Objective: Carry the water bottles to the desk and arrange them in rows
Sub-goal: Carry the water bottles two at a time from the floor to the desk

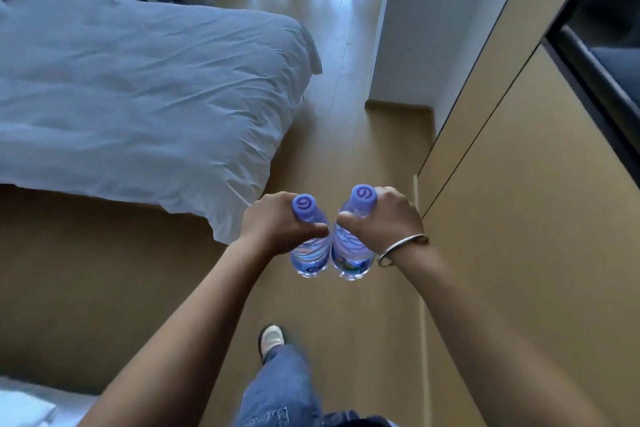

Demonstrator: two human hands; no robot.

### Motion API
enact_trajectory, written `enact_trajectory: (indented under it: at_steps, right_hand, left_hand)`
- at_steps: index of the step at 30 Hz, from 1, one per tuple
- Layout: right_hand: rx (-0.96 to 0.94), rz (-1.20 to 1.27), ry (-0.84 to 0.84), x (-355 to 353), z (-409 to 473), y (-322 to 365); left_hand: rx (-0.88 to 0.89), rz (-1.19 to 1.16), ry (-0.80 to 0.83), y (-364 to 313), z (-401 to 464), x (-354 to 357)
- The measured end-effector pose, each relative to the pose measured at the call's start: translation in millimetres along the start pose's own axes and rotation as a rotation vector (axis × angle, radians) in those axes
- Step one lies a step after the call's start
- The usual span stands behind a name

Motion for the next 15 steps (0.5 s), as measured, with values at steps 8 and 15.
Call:
enact_trajectory:
  at_steps: [8, 15]
  right_hand:
    - [0.056, 0.016, 0.03, 8, 135, 44]
    - [0.095, 0.067, -0.027, -1, 245, 86]
  left_hand:
    - [0.025, -0.002, 0.041, 41, 141, -51]
    - [0.085, 0.072, 0.072, 63, 260, -107]
Point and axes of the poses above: each hand's wrist, its own z-axis towards the middle knuckle, its own x-axis out of the palm, y = z × x, the point moved 4 cm from there along z, towards the middle knuckle, and after that the axes turned 8 degrees about y, right-handed, at the moved point
